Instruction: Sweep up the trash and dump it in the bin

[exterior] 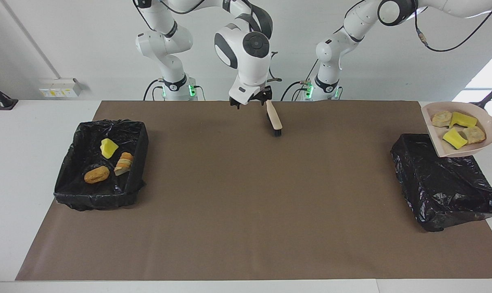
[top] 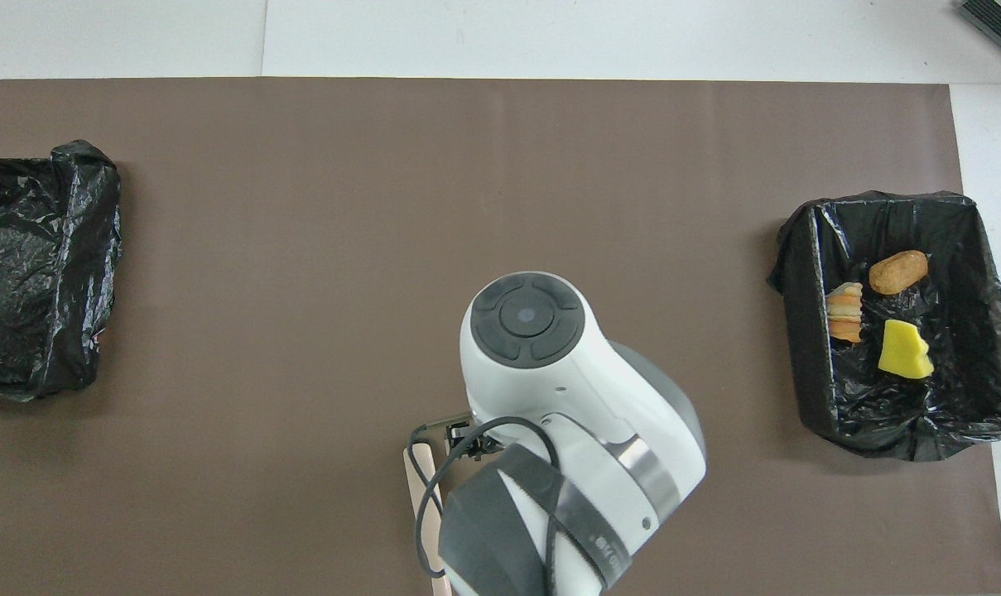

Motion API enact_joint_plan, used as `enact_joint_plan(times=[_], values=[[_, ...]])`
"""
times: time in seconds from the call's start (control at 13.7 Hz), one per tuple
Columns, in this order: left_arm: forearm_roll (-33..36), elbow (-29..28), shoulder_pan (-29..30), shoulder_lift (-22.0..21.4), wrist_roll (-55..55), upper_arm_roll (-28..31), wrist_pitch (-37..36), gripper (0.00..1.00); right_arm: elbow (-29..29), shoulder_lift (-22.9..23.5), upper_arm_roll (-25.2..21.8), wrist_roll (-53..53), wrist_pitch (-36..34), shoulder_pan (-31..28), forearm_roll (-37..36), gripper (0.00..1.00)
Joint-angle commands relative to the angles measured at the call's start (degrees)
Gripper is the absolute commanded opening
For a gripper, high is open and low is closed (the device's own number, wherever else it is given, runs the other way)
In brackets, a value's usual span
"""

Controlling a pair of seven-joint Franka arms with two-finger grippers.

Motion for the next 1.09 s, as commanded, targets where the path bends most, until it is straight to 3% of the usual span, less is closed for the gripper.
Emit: enact_joint_plan(times=[0.0,0.44,0.65,1.02], values=[[3.32,1.97,0.45,0.57,-0.32,-0.93,3.95,0.00,3.15,-0.58,0.64,-6.90,-3.68,-4.38,-3.41,1.00],[11.56,-3.82,-0.78,-1.27,-6.99,-1.11,10.82,0.00,3.95,-2.68,1.43,-13.42,-4.23,-13.60,-3.60,1.00],[18.59,-11.19,-3.24,-5.05,-20.83,-1.11,11.35,0.00,4.13,-3.74,-0.84,-16.31,-3.96,-16.70,-4.38,1.00],[23.36,-16.47,-5.79,-7.77,-31.96,-1.11,13.02,0.00,5.97,-5.59,-21.56,-22.12,-3.43,-10.64,-4.91,1.00]])
